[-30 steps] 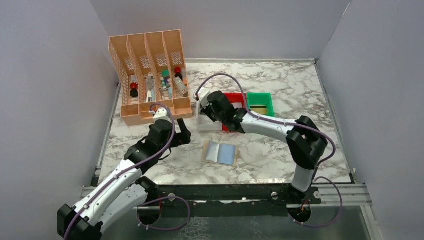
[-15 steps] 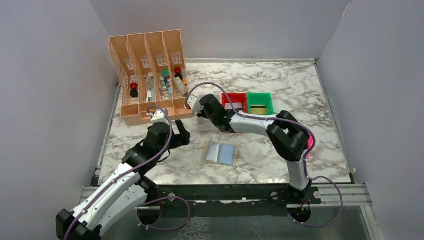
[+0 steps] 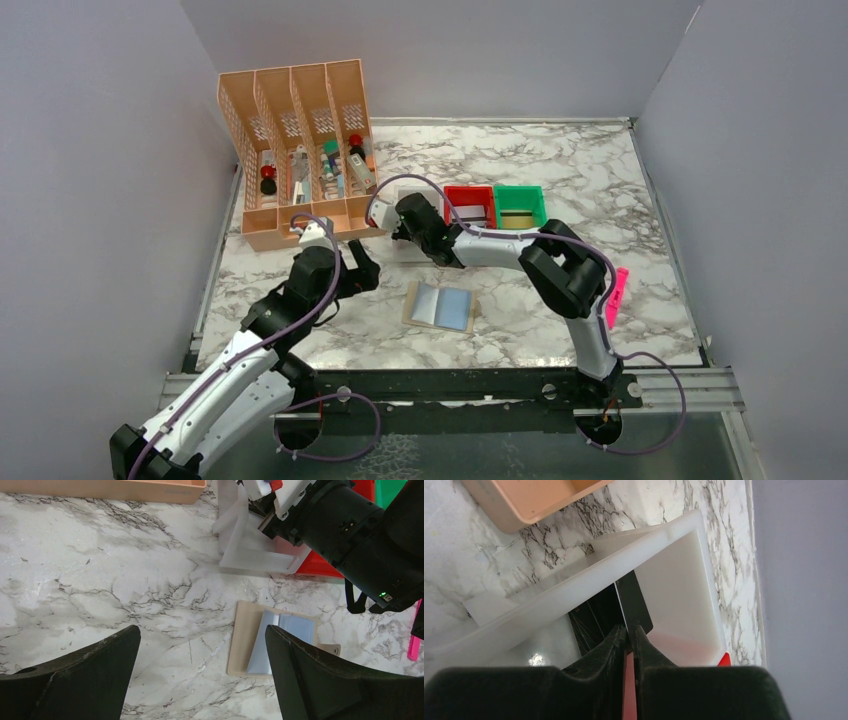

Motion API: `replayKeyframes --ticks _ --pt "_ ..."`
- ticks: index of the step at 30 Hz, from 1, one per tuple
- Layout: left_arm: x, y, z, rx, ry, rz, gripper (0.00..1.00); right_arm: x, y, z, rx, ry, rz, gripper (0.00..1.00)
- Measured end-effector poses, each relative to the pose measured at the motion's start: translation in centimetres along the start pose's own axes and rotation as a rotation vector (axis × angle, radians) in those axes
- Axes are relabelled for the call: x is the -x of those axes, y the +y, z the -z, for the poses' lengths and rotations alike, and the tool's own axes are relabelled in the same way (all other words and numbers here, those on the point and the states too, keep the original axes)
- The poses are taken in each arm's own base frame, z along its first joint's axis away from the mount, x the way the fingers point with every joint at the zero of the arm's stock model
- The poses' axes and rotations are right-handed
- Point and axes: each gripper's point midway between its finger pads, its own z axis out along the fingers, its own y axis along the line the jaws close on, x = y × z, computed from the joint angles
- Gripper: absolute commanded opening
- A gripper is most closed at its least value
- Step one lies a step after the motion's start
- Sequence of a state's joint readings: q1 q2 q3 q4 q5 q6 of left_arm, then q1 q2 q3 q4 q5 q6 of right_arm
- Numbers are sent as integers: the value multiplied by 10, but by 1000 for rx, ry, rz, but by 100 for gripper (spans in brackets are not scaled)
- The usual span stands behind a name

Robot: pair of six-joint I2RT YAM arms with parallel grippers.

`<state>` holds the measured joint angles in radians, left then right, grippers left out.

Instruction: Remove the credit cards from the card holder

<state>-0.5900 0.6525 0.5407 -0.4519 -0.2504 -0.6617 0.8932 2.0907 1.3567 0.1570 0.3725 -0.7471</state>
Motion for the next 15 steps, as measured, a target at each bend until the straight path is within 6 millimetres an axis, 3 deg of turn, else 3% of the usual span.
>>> replayKeyframes --ticks 2,4,5,11,15 --pt "0 0 1 -2 -4 6 99 -1 3 0 12 2 -10 21" --pt "-1 1 1 -2 -2 8 99 -1 7 0 28 4 -26 37" --pt "-2 1 0 -1 0 8 99 -3 10 1 41 9 -36 39" --pt "-4 2 0 -2 6 14 99 -3 19 9 102 22 -121 39" --pt "-7 0 0 -12 16 23 99 12 2 34 90 -8 -264 39"
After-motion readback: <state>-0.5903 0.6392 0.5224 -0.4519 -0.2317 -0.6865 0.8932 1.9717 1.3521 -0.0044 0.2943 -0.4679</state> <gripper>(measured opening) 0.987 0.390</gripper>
